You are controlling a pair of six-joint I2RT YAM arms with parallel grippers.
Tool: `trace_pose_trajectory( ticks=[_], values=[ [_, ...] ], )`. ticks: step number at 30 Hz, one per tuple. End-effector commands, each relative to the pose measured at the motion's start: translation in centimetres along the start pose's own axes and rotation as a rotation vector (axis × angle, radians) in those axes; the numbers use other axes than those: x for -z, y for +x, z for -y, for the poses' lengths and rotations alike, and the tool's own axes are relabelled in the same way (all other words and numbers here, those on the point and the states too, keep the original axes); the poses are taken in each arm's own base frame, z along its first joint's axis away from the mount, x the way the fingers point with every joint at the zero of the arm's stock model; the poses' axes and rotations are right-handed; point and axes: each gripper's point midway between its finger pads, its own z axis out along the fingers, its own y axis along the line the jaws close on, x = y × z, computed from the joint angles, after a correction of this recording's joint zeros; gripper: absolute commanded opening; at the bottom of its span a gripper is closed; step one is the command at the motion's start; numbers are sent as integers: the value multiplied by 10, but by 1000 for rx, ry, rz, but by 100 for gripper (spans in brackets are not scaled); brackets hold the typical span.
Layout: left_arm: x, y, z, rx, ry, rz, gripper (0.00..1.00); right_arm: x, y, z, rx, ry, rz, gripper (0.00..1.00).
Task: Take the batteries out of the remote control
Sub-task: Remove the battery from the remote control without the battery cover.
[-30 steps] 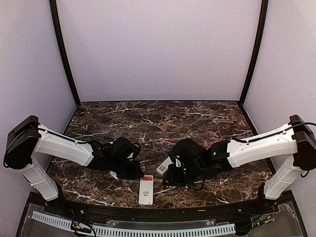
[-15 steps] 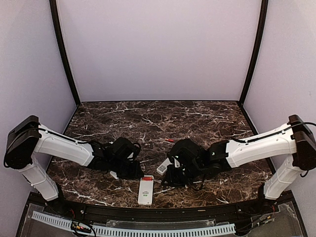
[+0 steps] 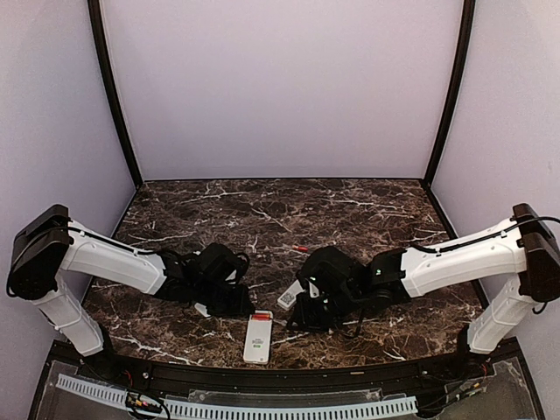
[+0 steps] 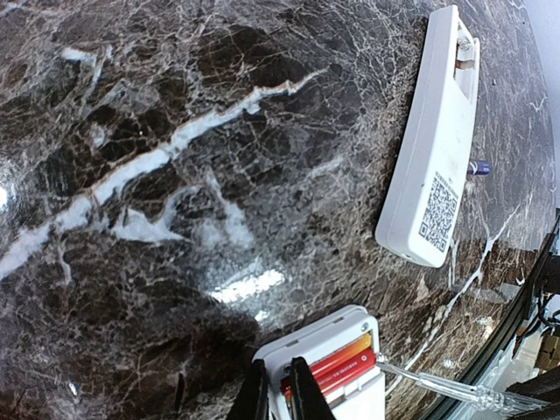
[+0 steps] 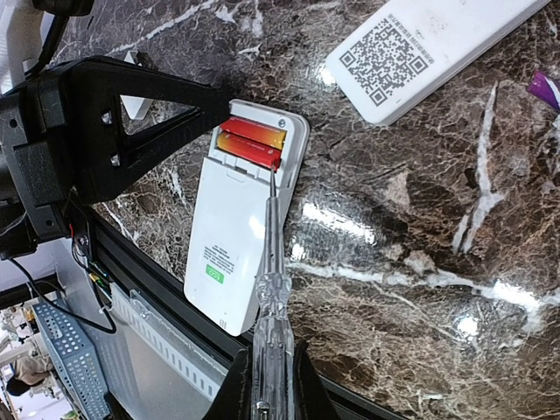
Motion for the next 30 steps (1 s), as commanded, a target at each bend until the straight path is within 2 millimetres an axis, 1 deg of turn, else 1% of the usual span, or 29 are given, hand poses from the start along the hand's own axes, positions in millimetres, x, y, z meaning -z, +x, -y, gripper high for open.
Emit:
trace_pose_trajectory(
  ticks=[1,19,30],
  values=[
    [-4,12,-12,1,-34,-47,9,9,-3,-8,6,-4,31,0],
    [-4,12,-12,3,-34,-47,8,4,-2,-6,6,10,24,0],
    [-4,12,-12,1,-35,-48,7,0,0,-11,24,-11,5,0]
  ],
)
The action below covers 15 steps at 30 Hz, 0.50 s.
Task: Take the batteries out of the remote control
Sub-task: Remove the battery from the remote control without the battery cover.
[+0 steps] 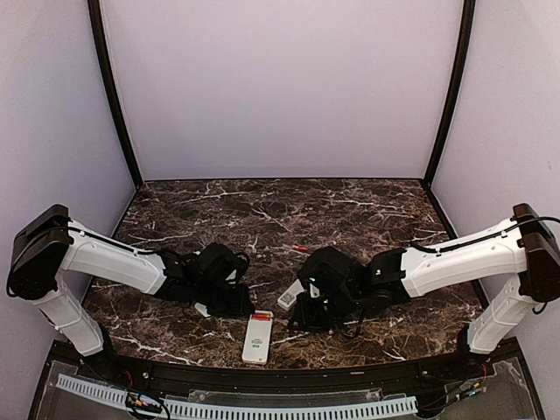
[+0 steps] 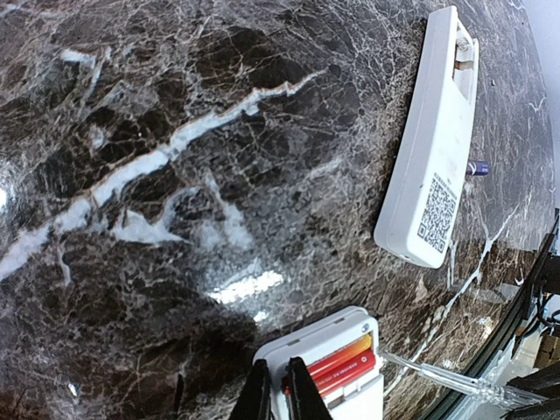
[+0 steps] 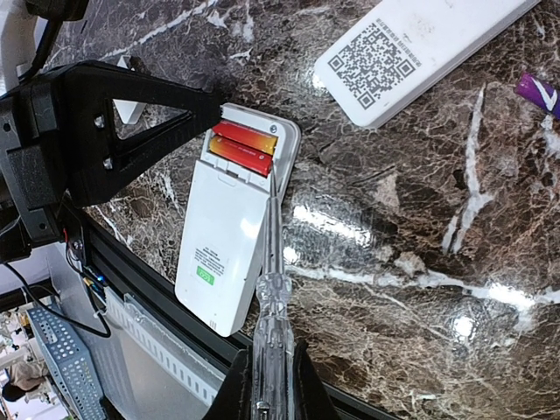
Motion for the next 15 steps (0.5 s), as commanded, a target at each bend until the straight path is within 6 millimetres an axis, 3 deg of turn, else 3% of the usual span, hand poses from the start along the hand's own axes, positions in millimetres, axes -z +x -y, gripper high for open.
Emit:
trace_pose_trajectory(
  ticks=[1,15],
  values=[
    [-4,13,-12,1,-37,-48,7,-1,0,-13,24,-28,-3,0],
    [-4,13,-13,1,-37,-52,7,-4,3,-13,15,-31,-14,0]
  ],
)
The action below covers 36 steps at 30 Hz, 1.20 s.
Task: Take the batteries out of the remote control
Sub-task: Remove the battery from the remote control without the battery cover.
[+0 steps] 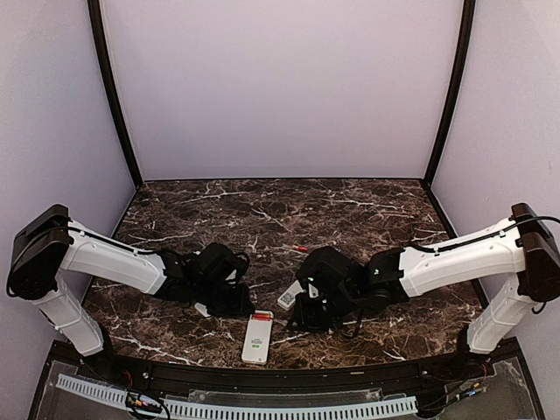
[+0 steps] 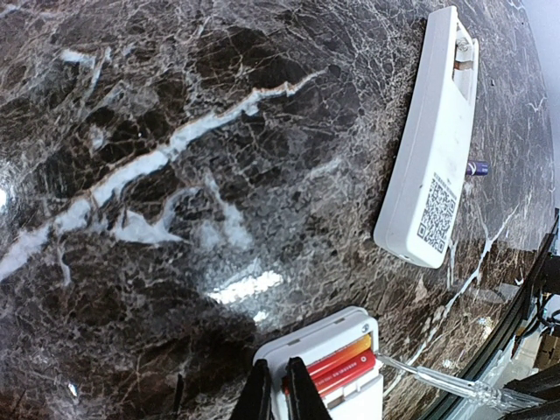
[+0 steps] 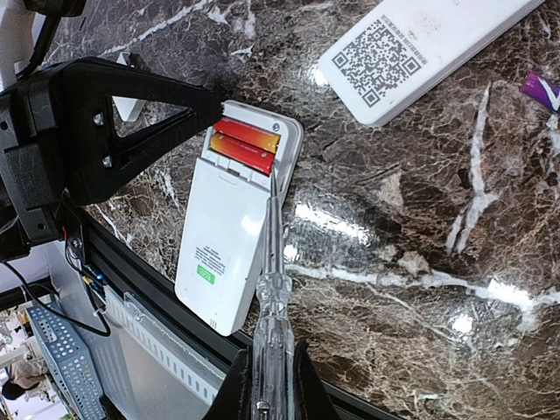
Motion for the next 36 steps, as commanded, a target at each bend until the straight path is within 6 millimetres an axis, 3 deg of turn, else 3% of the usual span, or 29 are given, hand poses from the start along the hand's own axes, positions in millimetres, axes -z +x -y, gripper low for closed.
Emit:
trace_pose_trajectory(
  ticks=[1,10,36],
  values=[
    [-4,13,-13,1,-36,-51,7,-2,1,-13,13,-39,0,0],
    [-3,13,-12,0,-36,-51,5,5,-8,-37,-6,-184,43,0],
    [-2,13,-11,0,-30,-51,3,26,-19,-68,-11,-384,115,0]
  ],
)
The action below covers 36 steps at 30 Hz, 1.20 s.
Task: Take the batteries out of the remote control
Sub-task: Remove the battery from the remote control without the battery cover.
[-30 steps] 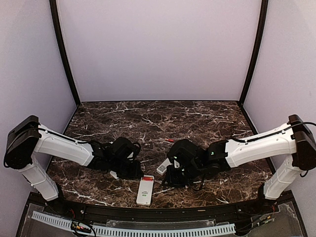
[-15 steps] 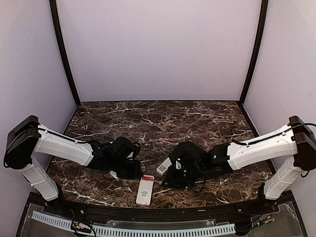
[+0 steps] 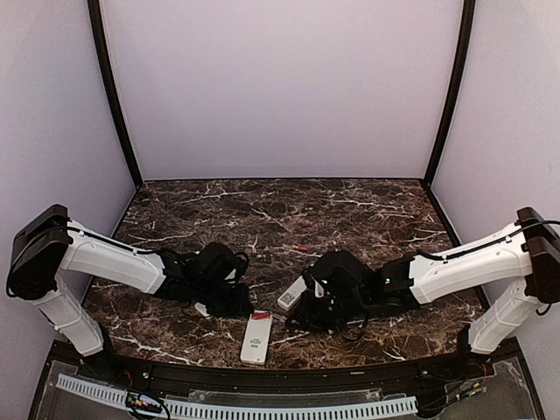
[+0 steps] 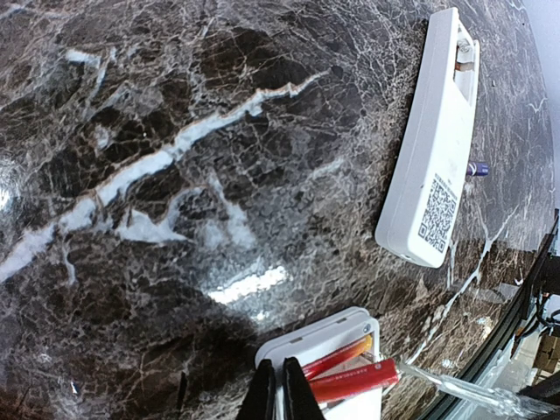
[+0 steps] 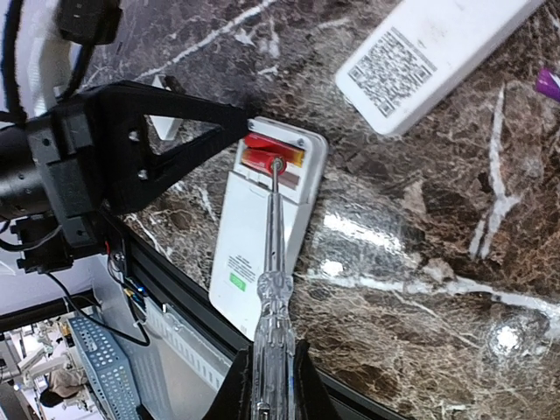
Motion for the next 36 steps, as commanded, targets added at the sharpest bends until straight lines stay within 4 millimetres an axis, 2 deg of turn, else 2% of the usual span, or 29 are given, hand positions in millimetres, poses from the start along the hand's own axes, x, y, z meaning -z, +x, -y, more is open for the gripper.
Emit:
trace_pose_trajectory(
  ticks=[1,22,27,29,36],
  values=[
    [-3,13,-10,-3,-28,-49,3,14,-13,-66,60,-260,52,0],
    [-1,12,-10,-5,-33,-40,3,15,-16,-59,52,-232,74,0],
    [11,3,-8,-25,-26,18,4,24,-21,-49,49,-182,115,0],
    [18,-3,-5,-36,-21,50,6,29,-23,-44,42,-170,139,0],
    [36,-13,-5,-52,-38,115,27,50,-32,-19,15,-94,235,0]
  ],
)
